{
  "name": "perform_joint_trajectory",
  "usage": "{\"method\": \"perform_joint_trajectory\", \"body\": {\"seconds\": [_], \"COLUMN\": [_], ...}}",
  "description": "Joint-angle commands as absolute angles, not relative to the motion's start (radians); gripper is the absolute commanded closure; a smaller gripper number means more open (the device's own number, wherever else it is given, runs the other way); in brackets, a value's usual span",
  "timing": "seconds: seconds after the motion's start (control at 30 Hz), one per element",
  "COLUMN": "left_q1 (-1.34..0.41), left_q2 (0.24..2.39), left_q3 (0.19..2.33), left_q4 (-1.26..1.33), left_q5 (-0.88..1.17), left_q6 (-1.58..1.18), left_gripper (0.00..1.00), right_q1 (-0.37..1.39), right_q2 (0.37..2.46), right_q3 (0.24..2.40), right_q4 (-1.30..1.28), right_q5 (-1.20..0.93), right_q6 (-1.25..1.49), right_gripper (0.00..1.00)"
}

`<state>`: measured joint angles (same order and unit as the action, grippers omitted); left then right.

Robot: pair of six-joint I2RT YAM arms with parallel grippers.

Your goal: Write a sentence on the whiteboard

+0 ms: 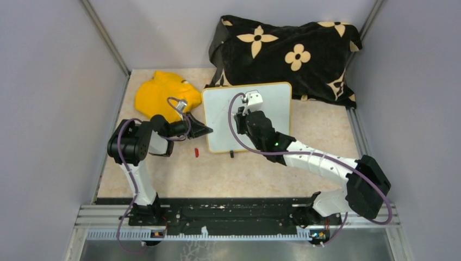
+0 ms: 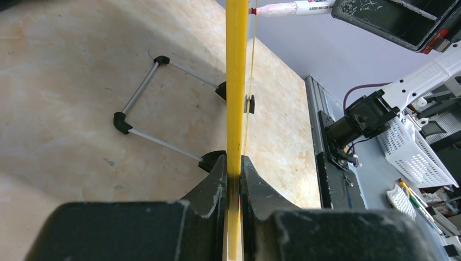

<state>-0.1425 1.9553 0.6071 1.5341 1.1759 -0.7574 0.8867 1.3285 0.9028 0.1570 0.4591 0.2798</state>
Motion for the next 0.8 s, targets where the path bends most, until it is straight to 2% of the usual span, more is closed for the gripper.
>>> {"method": "perform_joint_trajectory", "body": {"seconds": [0.0,0.77], "left_q1": [-0.151,-0.155], "left_q2": [1.957,1.957], "left_q3": [0.603,0.603], "left_q4": [1.583,1.575], "left_q5": [1.194,1.194], "left_q6": [-0.741,-0.737], "left_gripper": [1.00,1.00], "right_q1": [0.864,0.862], "right_q2": [1.307,1.360], "right_q3": [0.916,0.999], "right_q4": [0.150,0.175], "right_q5": [0.521,0.482], "right_q6": [0.255,0.233], "right_gripper": [1.00,1.00]}}
